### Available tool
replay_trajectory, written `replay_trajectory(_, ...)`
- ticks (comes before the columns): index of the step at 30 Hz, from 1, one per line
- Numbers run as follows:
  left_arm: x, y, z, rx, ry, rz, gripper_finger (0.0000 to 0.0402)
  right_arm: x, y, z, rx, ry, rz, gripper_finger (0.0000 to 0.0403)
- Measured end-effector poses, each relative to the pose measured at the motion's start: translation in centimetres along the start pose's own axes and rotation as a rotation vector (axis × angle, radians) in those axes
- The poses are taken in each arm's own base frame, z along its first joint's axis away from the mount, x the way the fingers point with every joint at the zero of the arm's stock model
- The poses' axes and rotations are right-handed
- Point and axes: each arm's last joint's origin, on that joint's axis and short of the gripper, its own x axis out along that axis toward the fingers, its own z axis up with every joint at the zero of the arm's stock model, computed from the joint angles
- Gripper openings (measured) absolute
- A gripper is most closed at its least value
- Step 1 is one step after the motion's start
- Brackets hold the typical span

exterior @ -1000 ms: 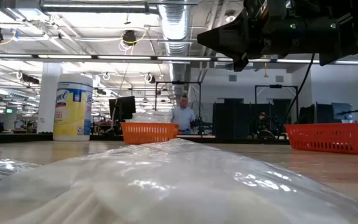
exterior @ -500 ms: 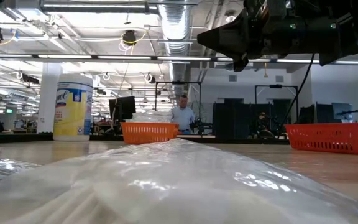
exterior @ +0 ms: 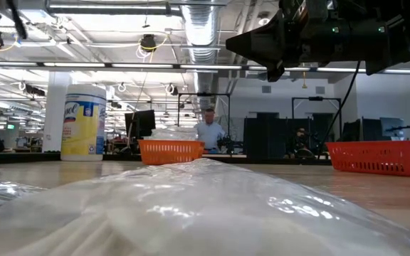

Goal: Pick & Place Travel size toiletries
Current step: Put the light blue toothbrush into the green basket

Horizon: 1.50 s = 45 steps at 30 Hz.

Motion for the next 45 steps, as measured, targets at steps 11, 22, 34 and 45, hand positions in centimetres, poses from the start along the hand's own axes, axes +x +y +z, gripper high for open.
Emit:
replay_trajectory(11, 2.4, -0.3, 3.2, 0.134, 0.021, -0.119, 0.0062, 0.0, 0.0, 0.0, -0.001, 0.003, 0.0, 0.0)
replay_trajectory(22, 4.7, -1.0, 2.9, 0.167, 0.16, -0.211, 0.0058, 0.0, 0.0, 0.0, -0.001, 0.004, 0.0, 0.0)
replay_trajectory(34, 10.5, -5.5, 2.0, 0.005, 0.556, -0.553, 0.0, 0.0, 0.0, 0.0, 0.0, 0.0, -0.003, 0.0)
replay_trajectory(45, 13.5, -8.9, 1.8, 0.135, 0.817, -0.518, 0.0, 0.0, 0.0, -0.1, -0.001, 0.009, -0.003, 0.0)
